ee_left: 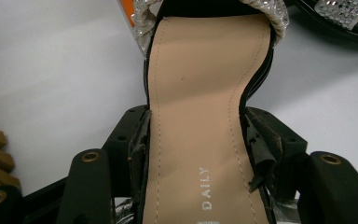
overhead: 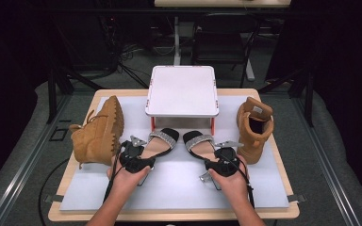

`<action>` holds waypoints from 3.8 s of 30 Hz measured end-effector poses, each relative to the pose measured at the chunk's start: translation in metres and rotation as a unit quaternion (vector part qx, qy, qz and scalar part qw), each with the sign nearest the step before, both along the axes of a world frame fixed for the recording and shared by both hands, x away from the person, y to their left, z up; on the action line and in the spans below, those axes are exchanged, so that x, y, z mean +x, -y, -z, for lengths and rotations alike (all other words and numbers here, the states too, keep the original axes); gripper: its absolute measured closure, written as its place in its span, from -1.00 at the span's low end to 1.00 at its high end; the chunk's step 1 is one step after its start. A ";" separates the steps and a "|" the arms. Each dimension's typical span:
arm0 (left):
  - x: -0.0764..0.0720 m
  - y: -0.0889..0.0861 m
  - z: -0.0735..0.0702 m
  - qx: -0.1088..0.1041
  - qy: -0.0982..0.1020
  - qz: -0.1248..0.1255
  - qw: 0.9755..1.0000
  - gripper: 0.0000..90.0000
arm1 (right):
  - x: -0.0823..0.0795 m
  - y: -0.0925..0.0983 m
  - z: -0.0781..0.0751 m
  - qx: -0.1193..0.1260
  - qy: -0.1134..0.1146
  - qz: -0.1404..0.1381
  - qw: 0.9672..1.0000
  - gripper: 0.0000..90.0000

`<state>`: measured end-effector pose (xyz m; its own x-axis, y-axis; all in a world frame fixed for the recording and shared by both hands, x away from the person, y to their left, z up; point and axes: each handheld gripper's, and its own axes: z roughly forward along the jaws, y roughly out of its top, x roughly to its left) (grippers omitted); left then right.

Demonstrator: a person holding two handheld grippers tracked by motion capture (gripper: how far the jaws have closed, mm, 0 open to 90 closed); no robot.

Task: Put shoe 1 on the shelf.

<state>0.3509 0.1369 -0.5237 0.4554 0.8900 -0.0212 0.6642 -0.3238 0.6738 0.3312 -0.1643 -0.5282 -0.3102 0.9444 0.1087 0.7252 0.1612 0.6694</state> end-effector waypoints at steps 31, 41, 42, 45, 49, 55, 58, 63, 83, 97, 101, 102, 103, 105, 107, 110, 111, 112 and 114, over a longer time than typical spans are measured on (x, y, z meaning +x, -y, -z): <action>0.015 0.022 0.010 0.003 0.010 -0.046 0.999 -0.07 | 0.028 -0.022 0.005 -0.003 0.014 0.031 0.999 -0.10; 0.016 0.016 0.006 -0.022 0.002 -0.033 0.999 -0.13 | 0.024 -0.018 0.004 0.008 0.025 0.019 0.999 -0.15; 0.016 0.016 0.004 -0.026 0.000 -0.032 0.999 -0.13 | 0.023 -0.018 0.003 0.009 0.028 0.020 0.999 -0.15; 0.016 0.013 -0.001 -0.034 0.000 -0.030 0.999 -0.12 | 0.022 -0.017 -0.001 0.012 0.033 0.018 0.999 -0.13; 0.014 0.010 -0.011 -0.040 0.009 -0.024 0.999 -0.12 | 0.020 -0.014 -0.007 0.015 0.034 0.016 0.999 -0.10; 0.001 0.000 -0.025 -0.048 0.025 -0.009 0.998 -0.09 | 0.008 -0.008 -0.023 0.019 0.057 0.002 0.998 -0.09; -0.008 -0.010 -0.032 -0.067 0.028 -0.008 0.997 -0.09 | -0.002 -0.002 -0.031 0.023 0.071 -0.010 0.997 -0.09; -0.029 -0.037 -0.044 -0.089 0.041 0.002 0.995 -0.09 | -0.020 0.009 -0.040 0.022 0.085 -0.029 0.996 -0.07; -0.076 -0.090 -0.014 -0.094 0.061 0.016 0.994 0.05 | -0.068 0.045 -0.022 0.009 0.097 -0.051 0.994 0.03; -0.083 -0.084 0.009 -0.087 0.022 0.032 0.995 0.50 | -0.081 0.048 -0.005 0.001 0.075 -0.059 0.995 0.62; -0.085 -0.080 0.010 -0.081 0.022 0.050 0.995 0.68 | -0.080 0.048 -0.002 0.004 0.067 -0.066 0.996 0.77; -0.085 -0.079 0.010 -0.077 0.025 0.056 0.995 0.72 | -0.080 0.049 -0.001 0.003 0.064 -0.067 0.996 0.81; -0.085 -0.078 0.010 -0.074 0.026 0.061 0.995 0.77 | -0.080 0.048 0.000 0.007 0.063 -0.068 0.996 0.83; -0.084 -0.075 0.010 -0.068 0.028 0.070 0.995 0.86 | -0.080 0.047 0.000 0.002 0.058 -0.070 0.996 0.89; -0.083 -0.072 0.010 -0.062 0.027 0.074 0.995 0.98 | -0.080 0.045 0.001 0.001 0.056 -0.075 0.996 0.95; -0.080 -0.068 0.012 -0.058 0.020 0.077 0.995 1.00 | -0.081 0.041 0.002 -0.015 0.054 -0.084 0.995 1.00; -0.079 -0.066 0.013 -0.055 0.020 0.078 0.995 1.00 | -0.081 0.040 0.002 -0.018 0.051 -0.089 0.995 1.00; -0.078 -0.065 0.013 -0.052 0.020 0.079 0.995 1.00 | -0.081 0.038 0.003 -0.019 0.052 -0.086 0.995 1.00; -0.075 -0.062 0.015 -0.052 0.017 0.080 0.995 1.00 | -0.080 0.036 0.005 -0.024 0.049 -0.092 0.994 1.00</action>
